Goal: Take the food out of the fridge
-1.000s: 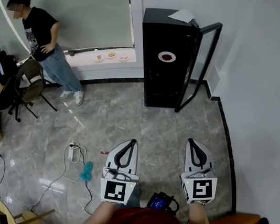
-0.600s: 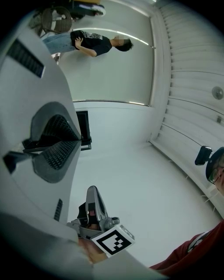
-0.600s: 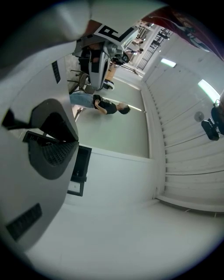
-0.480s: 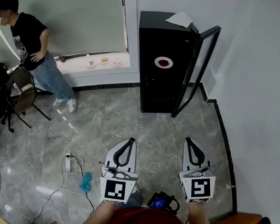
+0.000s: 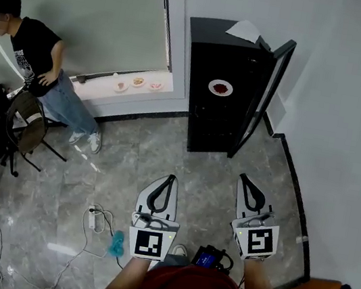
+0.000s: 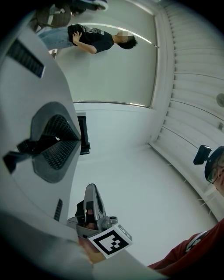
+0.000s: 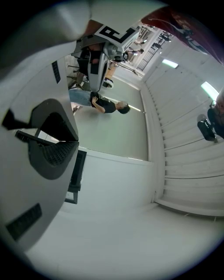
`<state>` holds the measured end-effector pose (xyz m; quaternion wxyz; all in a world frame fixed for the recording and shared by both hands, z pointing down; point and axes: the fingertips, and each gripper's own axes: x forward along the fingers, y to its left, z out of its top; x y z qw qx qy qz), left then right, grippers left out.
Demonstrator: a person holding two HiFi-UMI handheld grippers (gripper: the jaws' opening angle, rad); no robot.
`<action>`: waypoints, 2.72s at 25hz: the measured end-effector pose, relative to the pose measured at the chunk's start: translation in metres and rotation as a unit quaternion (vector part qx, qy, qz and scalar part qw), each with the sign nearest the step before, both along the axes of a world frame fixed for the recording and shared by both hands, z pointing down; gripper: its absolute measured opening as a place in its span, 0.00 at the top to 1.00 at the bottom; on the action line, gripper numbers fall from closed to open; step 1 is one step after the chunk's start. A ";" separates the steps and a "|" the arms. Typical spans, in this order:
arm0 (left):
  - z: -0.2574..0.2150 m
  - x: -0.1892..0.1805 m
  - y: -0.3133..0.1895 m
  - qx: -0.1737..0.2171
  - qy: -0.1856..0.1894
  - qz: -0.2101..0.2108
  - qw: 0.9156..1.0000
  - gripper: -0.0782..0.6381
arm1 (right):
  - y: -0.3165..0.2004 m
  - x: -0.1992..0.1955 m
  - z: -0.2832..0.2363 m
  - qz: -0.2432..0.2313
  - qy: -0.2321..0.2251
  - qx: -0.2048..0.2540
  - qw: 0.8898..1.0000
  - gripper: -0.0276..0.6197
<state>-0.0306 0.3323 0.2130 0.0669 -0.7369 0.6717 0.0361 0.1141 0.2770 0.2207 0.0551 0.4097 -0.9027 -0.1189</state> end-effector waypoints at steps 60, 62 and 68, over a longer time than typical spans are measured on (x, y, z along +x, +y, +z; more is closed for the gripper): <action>-0.003 -0.036 -0.370 -0.005 -0.002 0.023 1.000 0.87 | -0.364 -0.044 0.008 0.015 -0.021 -0.020 0.999 0.92; -0.004 -0.041 -0.381 -0.003 -0.003 0.022 1.000 0.87 | -0.375 -0.049 0.012 0.016 -0.008 -0.031 0.999 0.92; 0.003 -0.071 -0.412 -0.003 -0.004 0.036 0.999 0.87 | -0.399 -0.081 0.014 0.031 -0.010 -0.027 0.999 0.92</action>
